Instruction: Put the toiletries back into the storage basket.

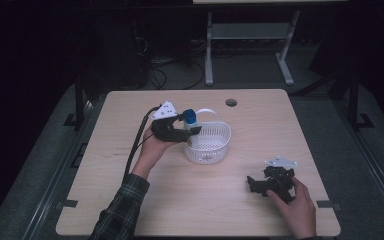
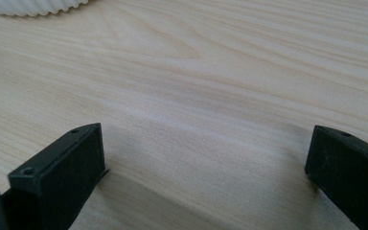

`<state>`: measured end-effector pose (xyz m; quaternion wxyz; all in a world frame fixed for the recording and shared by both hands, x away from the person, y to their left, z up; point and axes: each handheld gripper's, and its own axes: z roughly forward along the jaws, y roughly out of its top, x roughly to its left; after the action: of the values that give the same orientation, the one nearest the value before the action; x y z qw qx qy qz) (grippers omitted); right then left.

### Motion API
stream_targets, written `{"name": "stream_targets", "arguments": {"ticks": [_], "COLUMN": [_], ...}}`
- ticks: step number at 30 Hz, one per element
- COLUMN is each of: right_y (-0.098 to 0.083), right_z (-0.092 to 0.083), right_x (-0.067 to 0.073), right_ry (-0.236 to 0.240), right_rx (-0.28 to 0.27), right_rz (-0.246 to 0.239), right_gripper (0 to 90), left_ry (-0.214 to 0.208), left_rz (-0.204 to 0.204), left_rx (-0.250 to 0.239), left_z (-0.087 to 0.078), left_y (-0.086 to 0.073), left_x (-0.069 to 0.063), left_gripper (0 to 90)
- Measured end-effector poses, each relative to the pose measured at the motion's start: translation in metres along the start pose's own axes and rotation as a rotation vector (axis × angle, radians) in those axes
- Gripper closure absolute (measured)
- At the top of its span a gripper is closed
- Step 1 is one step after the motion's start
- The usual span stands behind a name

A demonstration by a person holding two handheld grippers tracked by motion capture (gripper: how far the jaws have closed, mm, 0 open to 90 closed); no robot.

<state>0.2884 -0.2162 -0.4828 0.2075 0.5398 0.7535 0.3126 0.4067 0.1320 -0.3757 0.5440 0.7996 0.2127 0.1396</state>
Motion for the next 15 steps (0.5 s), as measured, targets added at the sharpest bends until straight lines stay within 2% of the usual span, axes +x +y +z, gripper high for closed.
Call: {"name": "stream_targets", "arguments": {"ticks": [15], "right_y": [0.0000], "right_z": [0.0000], "right_x": [0.0000], "right_ry": [0.000], "right_rx": [0.000], "right_rz": [0.000], "right_gripper": [0.0], "left_ry": [-0.002], "left_rz": [-0.002], "left_rx": [0.027], "left_z": [0.0070], "left_y": [-0.0106], "left_x": [-0.0010], "left_gripper": [33.1]}}
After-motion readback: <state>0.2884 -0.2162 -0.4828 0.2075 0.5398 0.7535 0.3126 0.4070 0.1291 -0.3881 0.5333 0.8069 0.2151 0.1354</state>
